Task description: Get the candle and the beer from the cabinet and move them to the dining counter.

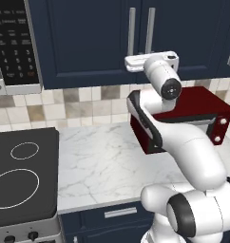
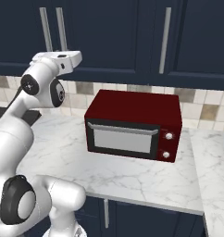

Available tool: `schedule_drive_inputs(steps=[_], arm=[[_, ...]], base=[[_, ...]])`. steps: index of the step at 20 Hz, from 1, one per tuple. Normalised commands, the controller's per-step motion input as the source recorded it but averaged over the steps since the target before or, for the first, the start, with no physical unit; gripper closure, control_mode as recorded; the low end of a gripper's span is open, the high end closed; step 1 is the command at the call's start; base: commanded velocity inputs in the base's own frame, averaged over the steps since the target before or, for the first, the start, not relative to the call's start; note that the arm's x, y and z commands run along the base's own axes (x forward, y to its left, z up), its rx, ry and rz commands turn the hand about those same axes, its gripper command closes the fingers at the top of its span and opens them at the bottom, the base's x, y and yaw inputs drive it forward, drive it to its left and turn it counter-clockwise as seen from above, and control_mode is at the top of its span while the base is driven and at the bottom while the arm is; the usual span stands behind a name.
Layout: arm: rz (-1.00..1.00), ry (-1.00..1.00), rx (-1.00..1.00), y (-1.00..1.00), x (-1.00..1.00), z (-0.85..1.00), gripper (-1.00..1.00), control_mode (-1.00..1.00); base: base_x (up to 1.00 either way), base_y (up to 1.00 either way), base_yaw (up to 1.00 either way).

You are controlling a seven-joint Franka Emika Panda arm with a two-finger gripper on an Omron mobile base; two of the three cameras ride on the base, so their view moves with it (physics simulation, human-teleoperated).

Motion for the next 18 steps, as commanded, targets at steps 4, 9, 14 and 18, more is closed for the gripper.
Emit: schedule_drive_inputs(steps=[4, 9, 14, 18], arm=[[0.04, 0.01, 0.00, -0.30, -0.03, 0.00, 1.00, -1.00], [0.07, 0.01, 0.00, -0.29, 0.00, 0.00, 1.00, -1.00], [0.03, 0.01, 0.00, -0.22, -0.12, 0.00, 1.00, -1.00], [0.00, 0.00, 0.00, -0.38, -0.81, 0.00, 1.00, -1.00]], base=[[0.00, 0.00, 0.00], [0.00, 0.00, 0.00], [0.00, 0.00, 0.00], [0.00, 0.00, 0.00]])
